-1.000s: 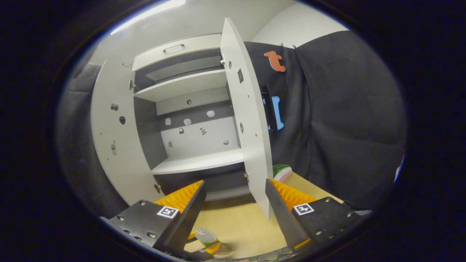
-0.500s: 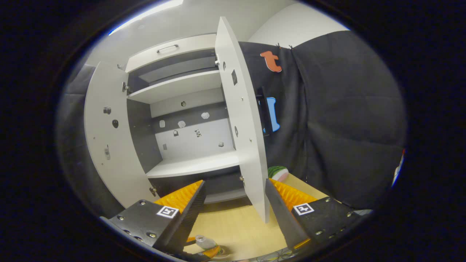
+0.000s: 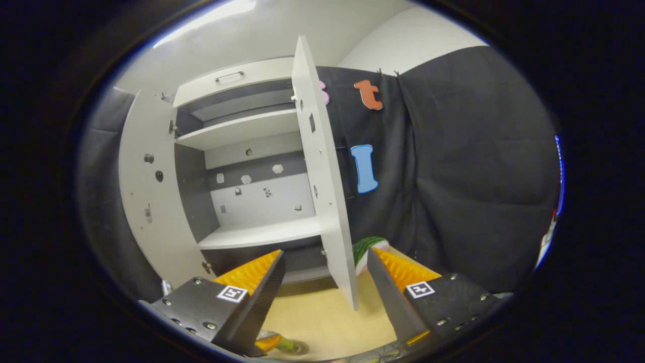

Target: Grasp the bottle in the cabinet with the left hand and place it on the coaster, then close the right door with the right hand and the left door with the left hand.

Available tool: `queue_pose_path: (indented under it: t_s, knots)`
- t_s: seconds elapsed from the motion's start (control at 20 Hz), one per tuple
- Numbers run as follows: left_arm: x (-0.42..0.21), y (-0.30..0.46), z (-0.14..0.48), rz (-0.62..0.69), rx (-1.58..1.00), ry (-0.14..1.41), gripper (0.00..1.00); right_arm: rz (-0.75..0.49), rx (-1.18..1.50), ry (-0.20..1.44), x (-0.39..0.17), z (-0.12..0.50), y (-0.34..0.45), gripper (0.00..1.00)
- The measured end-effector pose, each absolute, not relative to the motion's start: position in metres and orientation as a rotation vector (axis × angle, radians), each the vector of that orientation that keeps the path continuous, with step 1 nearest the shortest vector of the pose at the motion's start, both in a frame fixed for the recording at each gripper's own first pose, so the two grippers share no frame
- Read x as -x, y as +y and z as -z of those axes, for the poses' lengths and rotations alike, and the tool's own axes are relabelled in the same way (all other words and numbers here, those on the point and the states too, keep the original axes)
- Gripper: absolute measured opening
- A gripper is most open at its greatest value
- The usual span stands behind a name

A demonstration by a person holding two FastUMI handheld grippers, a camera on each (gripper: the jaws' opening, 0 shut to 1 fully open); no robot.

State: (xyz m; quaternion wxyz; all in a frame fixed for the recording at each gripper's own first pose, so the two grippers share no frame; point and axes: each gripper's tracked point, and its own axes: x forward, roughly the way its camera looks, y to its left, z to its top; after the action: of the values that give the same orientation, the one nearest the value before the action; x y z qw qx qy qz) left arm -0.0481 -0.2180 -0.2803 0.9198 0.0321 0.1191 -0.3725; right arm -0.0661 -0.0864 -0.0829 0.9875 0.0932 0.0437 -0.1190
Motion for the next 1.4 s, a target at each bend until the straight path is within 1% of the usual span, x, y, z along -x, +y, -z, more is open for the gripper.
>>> queue_pose_path:
  t_s: [0.25, 0.4, 0.6, 0.65, 0.7, 0.8, 0.85, 1.0, 1.1, 1.15, 1.25, 1.3, 1.35, 1.4]
  knots:
    - [0.048, -0.218, 0.204, 0.776, 0.007, 0.152, 0.8, 0.22, -0.154, 0.048, 0.061, 0.063, -0.108, 0.99]
    - [0.041, -0.204, 0.157, 0.726, 0.034, 0.099, 0.81, 0.237, -0.152, 0.017, 0.054, 0.047, -0.133, 0.98]
    - [0.039, -0.192, 0.094, 0.717, 0.119, 0.05, 0.8, 0.275, -0.114, -0.026, 0.046, 0.032, -0.178, 0.98]
    - [0.035, -0.185, 0.084, 0.698, 0.12, 0.043, 0.8, 0.279, -0.102, -0.035, 0.045, 0.028, -0.19, 0.98]
    - [0.028, -0.176, 0.074, 0.661, 0.111, 0.029, 0.86, 0.28, -0.088, -0.044, 0.042, 0.024, -0.203, 0.98]
    - [0.021, -0.162, 0.063, 0.624, 0.099, 0.021, 0.99, 0.289, -0.063, -0.057, 0.037, 0.017, -0.231, 0.98]
    - [0.016, -0.156, 0.06, 0.605, 0.097, 0.022, 0.95, 0.292, -0.051, -0.061, 0.034, 0.014, -0.243, 0.98]
    - [0.014, -0.149, 0.054, 0.586, 0.113, 0.013, 0.97, 0.266, -0.01, -0.05, 0.019, 0.014, -0.267, 0.98]
    - [0.017, -0.145, 0.054, 0.548, 0.113, 0.024, 0.96, 0.27, 0.033, -0.026, 0.007, 0.016, -0.285, 0.98]
    - [0.019, -0.141, 0.05, 0.519, 0.105, 0.016, 0.97, 0.253, 0.051, -0.027, 0.002, 0.014, -0.287, 0.98]
    - [0.026, -0.134, 0.041, 0.465, 0.109, -0.003, 0.96, 0.168, 0.08, -0.037, -0.012, 0.012, -0.278, 0.98]
    - [0.032, -0.133, 0.039, 0.453, 0.114, -0.004, 0.92, 0.135, 0.077, -0.041, -0.02, 0.011, -0.278, 0.98]
    - [0.037, -0.13, 0.036, 0.439, 0.119, -0.006, 0.92, 0.102, 0.065, -0.03, -0.029, 0.014, -0.278, 0.94]
    - [0.041, -0.125, 0.035, 0.418, 0.117, -0.008, 0.96, 0.075, 0.046, -0.016, -0.037, 0.018, -0.277, 0.98]
